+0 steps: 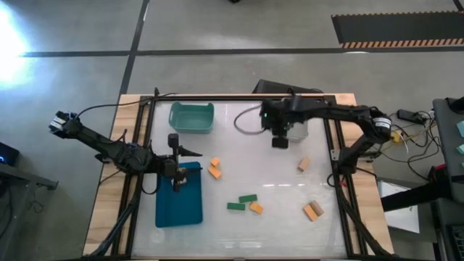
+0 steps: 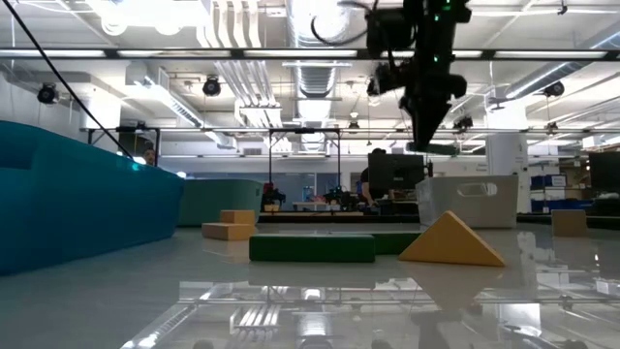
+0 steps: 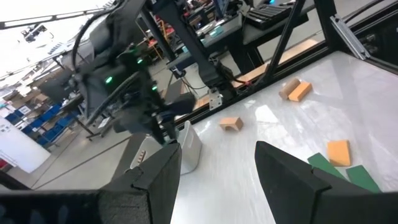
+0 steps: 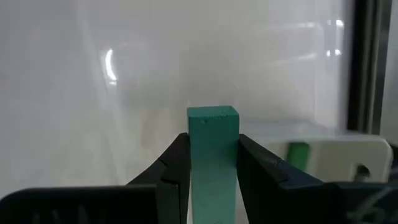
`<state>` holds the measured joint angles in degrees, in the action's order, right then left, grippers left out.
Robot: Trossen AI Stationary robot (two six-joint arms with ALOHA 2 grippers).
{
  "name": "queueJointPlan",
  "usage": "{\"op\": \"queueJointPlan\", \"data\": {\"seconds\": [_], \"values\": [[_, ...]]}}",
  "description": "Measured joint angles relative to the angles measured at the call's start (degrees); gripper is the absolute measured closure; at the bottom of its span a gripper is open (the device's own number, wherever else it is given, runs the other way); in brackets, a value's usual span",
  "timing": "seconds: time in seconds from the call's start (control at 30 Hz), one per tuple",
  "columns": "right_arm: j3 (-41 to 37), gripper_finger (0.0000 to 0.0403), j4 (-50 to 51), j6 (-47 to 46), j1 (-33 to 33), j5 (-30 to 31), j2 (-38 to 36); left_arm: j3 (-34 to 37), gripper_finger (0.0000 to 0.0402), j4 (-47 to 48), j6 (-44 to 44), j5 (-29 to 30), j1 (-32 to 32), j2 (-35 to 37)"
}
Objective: Sort & place blocks by color
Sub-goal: Put the light green block into the gray bin
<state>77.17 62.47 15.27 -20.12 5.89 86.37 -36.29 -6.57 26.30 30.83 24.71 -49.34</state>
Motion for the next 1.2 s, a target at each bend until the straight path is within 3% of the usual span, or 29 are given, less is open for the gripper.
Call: {"op": "queueJointPlan", "data": {"seconds": [0.3,0.57,0.93,1.2], "values": [[-2.61,0.0319,-0.67,10.10,-15.28,-3.39,0.00,0.00,0.0213,-0.02,-0.02,0.92,0.02,0.00],[-6.31,0.0319,-3.90,15.43,-23.01,-4.48,-0.02,0.00,0.0213,-0.02,0.04,1.59,0.00,0.09],[-15.72,0.0319,-17.14,19.14,-25.68,-4.86,2.34,0.00,0.0213,0.01,0.20,2.56,0.00,0.20],[-16.50,0.0319,-19.65,19.28,-25.68,-4.42,7.24,0.00,0.0213,0.00,0.16,2.54,0.00,0.13]]}}
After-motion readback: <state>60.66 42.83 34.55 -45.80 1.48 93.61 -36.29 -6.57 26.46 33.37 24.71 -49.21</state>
